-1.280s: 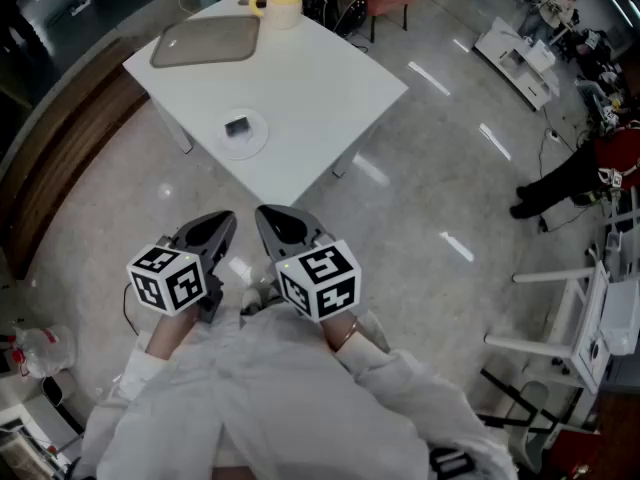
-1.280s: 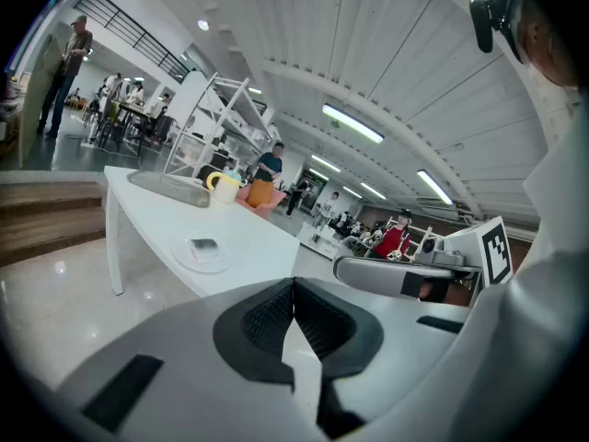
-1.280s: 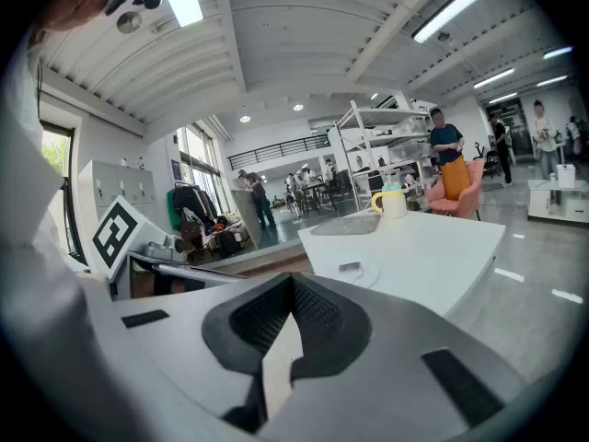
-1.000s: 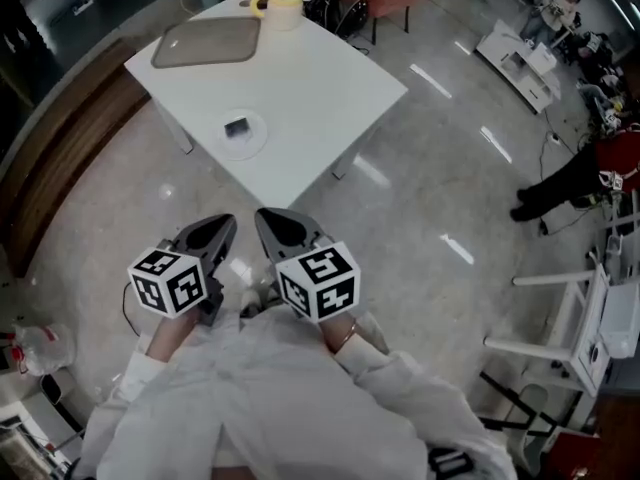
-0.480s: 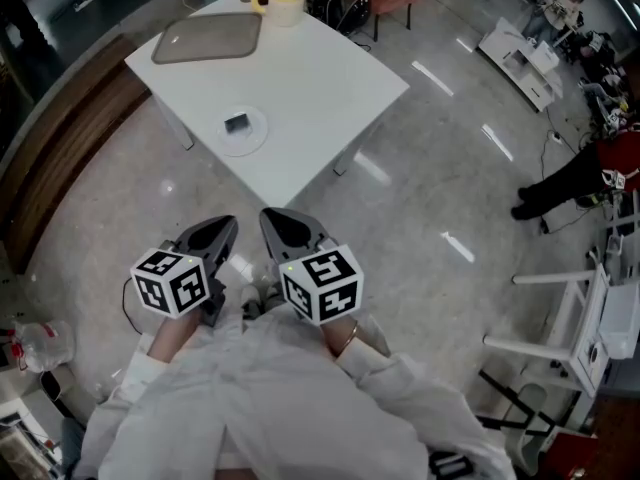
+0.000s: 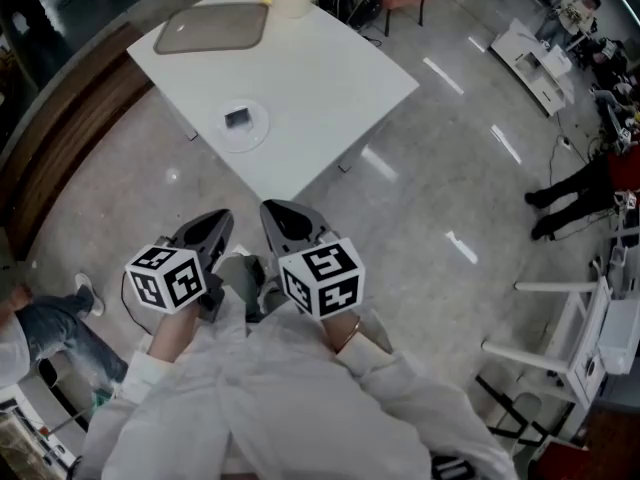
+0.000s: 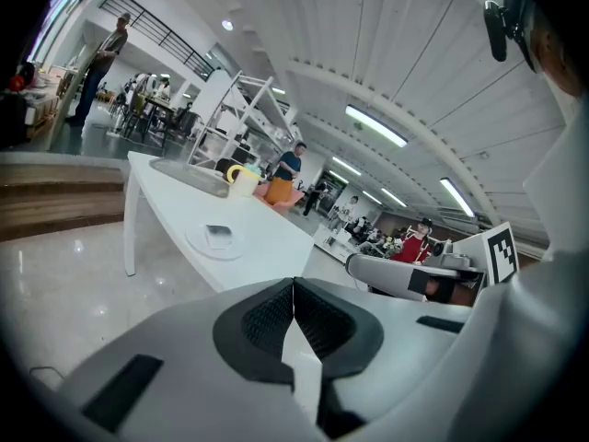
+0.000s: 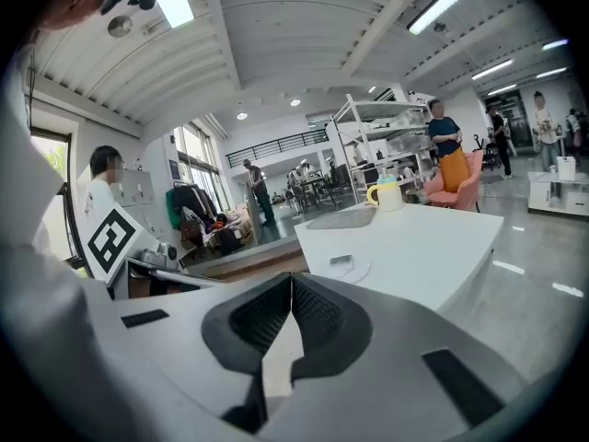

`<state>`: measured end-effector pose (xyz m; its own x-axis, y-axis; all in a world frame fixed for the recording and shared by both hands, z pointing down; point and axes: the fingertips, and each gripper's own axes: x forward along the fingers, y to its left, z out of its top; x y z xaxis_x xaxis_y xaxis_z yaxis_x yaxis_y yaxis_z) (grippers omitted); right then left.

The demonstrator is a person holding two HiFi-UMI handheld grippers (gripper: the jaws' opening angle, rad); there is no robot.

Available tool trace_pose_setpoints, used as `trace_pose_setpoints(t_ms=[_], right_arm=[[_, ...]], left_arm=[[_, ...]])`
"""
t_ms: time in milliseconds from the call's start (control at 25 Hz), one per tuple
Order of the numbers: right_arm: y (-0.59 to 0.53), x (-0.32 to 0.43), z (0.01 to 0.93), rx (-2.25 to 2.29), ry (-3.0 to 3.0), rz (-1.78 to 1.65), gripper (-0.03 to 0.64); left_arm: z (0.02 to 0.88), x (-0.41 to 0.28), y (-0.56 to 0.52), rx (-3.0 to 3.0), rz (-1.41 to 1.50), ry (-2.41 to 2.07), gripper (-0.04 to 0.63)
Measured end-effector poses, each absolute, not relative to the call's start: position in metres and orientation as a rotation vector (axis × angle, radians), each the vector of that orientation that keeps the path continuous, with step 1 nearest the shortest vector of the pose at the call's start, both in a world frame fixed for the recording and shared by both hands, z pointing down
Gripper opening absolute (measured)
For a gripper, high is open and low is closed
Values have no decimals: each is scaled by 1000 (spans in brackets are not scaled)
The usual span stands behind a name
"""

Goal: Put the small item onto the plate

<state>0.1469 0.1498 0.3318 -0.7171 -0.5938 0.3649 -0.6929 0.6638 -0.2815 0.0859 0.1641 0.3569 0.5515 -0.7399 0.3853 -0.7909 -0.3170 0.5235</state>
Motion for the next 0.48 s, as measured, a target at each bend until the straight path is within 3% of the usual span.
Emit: trace_pose_setpoints(t_ms=[480], right_arm=[[77,103,339,1112,-2590,669,15]], left_arm=[[363,35,90,2087,143,-1163,11]])
